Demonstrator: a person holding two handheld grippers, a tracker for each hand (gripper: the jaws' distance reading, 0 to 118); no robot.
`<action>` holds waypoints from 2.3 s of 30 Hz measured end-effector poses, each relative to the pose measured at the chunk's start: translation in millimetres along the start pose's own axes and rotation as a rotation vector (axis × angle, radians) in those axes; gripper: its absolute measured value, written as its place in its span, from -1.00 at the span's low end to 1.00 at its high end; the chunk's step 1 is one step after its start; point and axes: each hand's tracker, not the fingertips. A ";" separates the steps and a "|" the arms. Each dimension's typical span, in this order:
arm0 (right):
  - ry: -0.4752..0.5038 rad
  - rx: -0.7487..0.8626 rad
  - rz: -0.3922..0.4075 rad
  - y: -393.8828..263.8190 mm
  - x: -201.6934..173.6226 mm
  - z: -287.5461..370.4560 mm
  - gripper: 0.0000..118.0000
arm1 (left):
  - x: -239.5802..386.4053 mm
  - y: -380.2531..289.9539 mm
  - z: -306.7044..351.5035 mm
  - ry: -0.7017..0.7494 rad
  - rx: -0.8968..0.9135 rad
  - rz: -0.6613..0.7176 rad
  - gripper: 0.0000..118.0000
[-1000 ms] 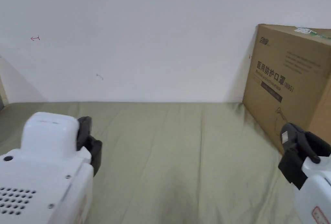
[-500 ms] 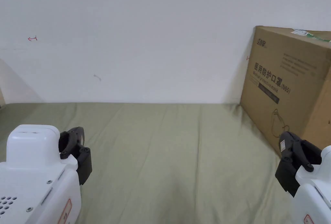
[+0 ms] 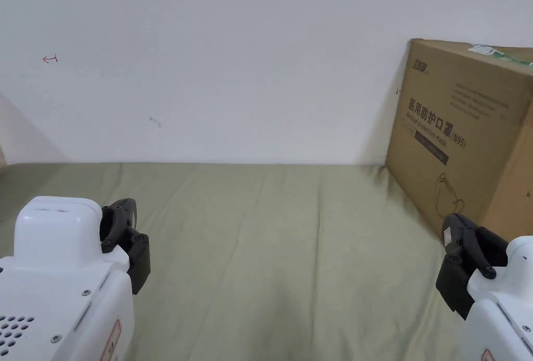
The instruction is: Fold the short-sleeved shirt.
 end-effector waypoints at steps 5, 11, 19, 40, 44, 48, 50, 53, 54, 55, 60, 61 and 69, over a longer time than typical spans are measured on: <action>0.121 0.006 -0.008 3.9 -24.1 -6.0 -1.00 | -15.6 -1.6 10.3 0.023 -0.020 0.006 -1.00; 0.424 0.014 -0.014 6.6 -107.5 -23.4 -1.00 | -69.8 -9.4 73.0 0.274 -0.050 0.004 -1.00; 0.859 -0.059 -0.070 4.1 -250.4 -11.9 -1.00 | -153.6 -31.0 179.7 0.726 -0.176 -0.006 -1.00; 0.941 -0.254 0.022 -30.1 -324.5 -44.7 -1.00 | -243.8 -118.1 92.2 0.563 -0.381 0.187 -1.00; 0.851 -0.299 0.086 -44.9 -306.9 -61.0 -1.00 | -274.3 -157.5 35.4 0.430 -0.502 0.219 -0.79; 0.787 -0.371 0.073 -58.7 -289.9 -80.0 -1.00 | -300.8 -207.5 -5.7 0.362 -0.692 0.406 -0.14; 0.758 -0.395 0.059 -63.6 -283.8 -88.4 -1.00 | -307.1 -229.8 -17.2 0.417 -0.744 0.391 -0.03; 0.734 -0.422 0.049 -69.9 -279.7 -97.8 -1.00 | -316.0 -257.8 -33.9 0.429 -0.838 0.409 0.17; 0.730 -0.428 0.053 -71.6 -279.2 -100.8 -1.00 | -317.7 -266.0 -38.8 0.422 -0.867 0.432 0.18; 0.726 -0.431 0.058 -73.1 -279.5 -101.8 -1.00 | -319.5 -276.1 -44.7 0.413 -0.918 0.454 0.21; 0.729 -0.461 0.054 -80.9 -282.4 -98.7 -1.00 | -308.2 -283.9 -52.4 0.421 -0.930 0.420 0.54; 0.731 -0.473 0.049 -82.8 -283.3 -97.7 -1.00 | -310.7 -282.8 -53.1 0.424 -0.950 0.424 0.43; 0.737 -0.535 0.069 -94.4 -278.0 -87.4 -1.00 | -333.1 -274.8 -28.5 0.442 -0.814 0.783 -1.00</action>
